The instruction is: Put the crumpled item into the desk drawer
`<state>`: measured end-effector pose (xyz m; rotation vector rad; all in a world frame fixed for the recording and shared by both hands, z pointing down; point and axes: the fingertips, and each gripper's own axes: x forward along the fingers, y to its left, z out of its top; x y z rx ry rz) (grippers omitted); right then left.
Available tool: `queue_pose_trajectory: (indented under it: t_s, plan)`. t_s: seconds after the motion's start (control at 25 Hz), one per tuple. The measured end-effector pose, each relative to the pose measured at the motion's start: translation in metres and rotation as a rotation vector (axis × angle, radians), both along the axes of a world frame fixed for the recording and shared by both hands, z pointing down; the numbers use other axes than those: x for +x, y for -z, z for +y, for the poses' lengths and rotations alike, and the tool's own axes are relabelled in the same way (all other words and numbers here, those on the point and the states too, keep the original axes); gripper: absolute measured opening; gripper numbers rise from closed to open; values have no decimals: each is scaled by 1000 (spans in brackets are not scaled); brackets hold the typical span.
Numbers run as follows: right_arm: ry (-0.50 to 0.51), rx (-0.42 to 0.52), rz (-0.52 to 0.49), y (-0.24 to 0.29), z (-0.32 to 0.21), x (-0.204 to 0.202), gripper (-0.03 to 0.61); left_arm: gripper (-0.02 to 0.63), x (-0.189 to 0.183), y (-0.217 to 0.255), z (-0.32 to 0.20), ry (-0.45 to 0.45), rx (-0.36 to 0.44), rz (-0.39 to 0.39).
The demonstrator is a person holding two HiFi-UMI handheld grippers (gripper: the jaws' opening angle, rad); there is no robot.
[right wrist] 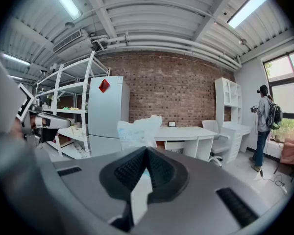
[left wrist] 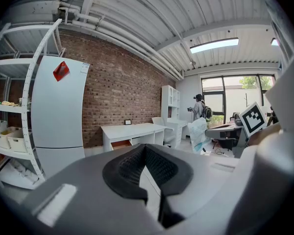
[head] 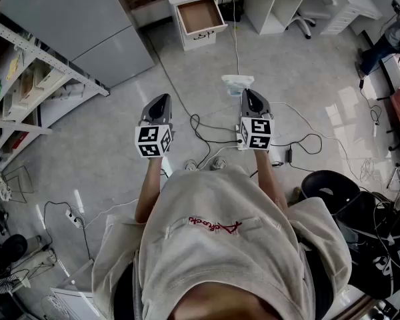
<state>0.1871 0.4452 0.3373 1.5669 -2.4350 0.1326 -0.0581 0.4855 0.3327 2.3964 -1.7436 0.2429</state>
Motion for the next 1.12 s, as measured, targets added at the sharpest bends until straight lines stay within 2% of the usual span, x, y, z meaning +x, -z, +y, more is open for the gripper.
queue_pose_trajectory:
  t_s: [0.4, 1.12]
  plan:
    - [22, -6, 10, -2, 1, 14, 12, 9, 19, 0, 5, 8, -3, 1]
    - [117, -25, 11, -17, -21, 47, 12, 9, 66, -17, 3, 85, -40, 13]
